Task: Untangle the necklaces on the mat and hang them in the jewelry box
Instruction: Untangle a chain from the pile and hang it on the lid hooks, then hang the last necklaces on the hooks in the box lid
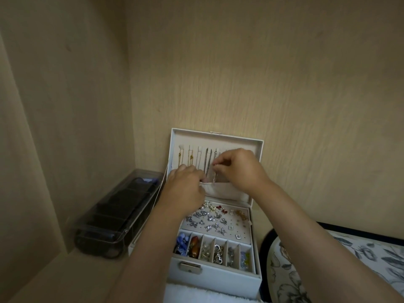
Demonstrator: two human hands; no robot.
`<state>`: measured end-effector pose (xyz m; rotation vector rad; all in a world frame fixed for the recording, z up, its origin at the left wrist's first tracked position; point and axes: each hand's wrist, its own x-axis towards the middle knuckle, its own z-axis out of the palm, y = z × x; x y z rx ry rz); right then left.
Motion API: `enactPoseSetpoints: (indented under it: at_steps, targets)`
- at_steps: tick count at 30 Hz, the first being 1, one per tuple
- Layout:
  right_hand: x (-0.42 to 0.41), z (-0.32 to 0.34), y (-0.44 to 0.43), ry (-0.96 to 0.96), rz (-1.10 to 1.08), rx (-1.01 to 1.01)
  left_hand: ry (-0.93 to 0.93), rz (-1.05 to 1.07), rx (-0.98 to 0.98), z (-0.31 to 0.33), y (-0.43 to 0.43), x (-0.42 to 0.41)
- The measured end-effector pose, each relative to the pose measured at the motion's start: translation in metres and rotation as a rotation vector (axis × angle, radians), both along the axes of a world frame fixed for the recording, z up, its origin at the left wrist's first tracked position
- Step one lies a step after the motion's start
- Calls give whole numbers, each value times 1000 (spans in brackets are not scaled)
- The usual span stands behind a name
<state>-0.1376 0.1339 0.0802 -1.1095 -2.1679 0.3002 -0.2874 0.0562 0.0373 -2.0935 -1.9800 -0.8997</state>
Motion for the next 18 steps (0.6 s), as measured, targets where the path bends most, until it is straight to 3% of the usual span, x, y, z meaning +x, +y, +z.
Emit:
enactPoseSetpoints:
  at_steps: [3, 8, 15, 18]
  targets:
    - [-4, 5, 0, -27, -49, 109, 7, -4, 12, -1, 1, -1]
    - [-8, -2, -6, -288, -37, 208, 0, -3, 33, 0, 0, -1]
    - [-1, -12, -16, -452, 70, 100, 26, 17, 19, -2, 2, 0]
    - [8, -8, -19, -401, 91, 69, 41, 24, 6, 1, 0, 3]
